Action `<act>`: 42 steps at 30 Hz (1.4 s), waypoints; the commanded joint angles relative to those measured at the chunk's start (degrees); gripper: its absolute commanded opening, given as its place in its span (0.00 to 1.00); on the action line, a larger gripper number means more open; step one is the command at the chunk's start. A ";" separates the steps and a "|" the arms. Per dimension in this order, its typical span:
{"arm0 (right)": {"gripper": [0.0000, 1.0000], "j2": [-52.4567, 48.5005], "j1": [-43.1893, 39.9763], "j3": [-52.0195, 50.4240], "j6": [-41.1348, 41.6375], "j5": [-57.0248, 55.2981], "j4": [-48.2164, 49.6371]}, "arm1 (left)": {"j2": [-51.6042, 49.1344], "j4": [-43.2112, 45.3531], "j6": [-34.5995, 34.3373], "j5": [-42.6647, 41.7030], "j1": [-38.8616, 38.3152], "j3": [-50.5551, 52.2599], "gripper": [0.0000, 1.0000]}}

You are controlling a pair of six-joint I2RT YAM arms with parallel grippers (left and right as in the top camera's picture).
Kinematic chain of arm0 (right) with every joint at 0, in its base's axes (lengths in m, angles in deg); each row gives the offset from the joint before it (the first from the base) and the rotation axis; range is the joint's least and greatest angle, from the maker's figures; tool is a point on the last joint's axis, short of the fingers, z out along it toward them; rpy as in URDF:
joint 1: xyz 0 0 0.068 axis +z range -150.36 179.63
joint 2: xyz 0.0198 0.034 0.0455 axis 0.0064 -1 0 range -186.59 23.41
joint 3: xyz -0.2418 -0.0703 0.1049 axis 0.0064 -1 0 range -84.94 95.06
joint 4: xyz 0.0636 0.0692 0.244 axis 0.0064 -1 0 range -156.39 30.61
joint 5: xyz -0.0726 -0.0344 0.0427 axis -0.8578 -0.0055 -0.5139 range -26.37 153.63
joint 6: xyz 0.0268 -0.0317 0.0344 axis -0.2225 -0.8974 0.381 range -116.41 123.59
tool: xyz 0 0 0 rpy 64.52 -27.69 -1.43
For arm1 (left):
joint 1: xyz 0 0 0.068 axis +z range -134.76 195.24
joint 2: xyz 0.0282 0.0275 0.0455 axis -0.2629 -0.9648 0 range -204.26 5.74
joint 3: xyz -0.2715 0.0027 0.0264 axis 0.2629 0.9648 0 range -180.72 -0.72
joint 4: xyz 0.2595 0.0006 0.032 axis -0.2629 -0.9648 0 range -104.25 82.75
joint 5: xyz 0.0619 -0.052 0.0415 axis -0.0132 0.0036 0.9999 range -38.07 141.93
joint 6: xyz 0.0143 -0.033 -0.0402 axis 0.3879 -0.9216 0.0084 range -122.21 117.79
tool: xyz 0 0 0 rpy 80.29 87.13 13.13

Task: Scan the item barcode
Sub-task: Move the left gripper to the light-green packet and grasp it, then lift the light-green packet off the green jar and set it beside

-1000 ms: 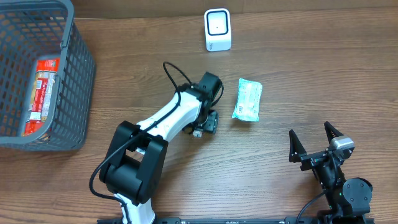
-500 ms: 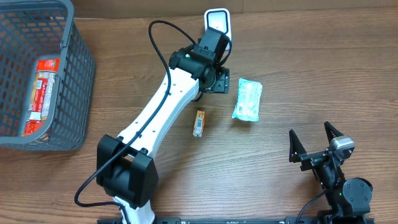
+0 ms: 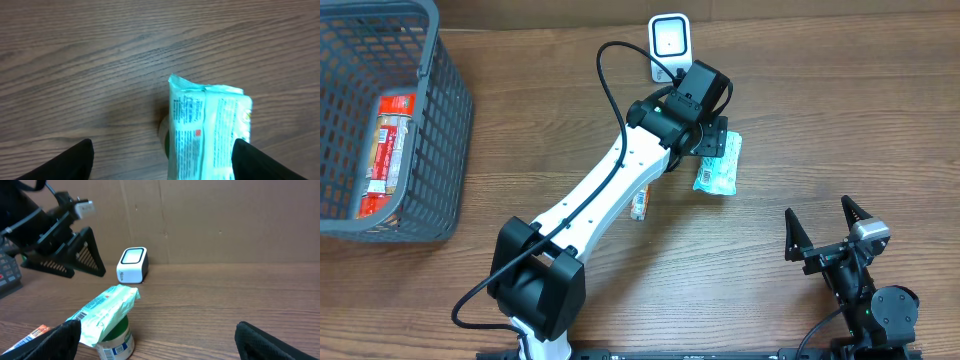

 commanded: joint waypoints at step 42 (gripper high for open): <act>1.00 0.42 -0.09 -0.61 0.13 0.33 0.26 | -2.29 -3.93 1.05 -7.72 4.50 0.17 0.04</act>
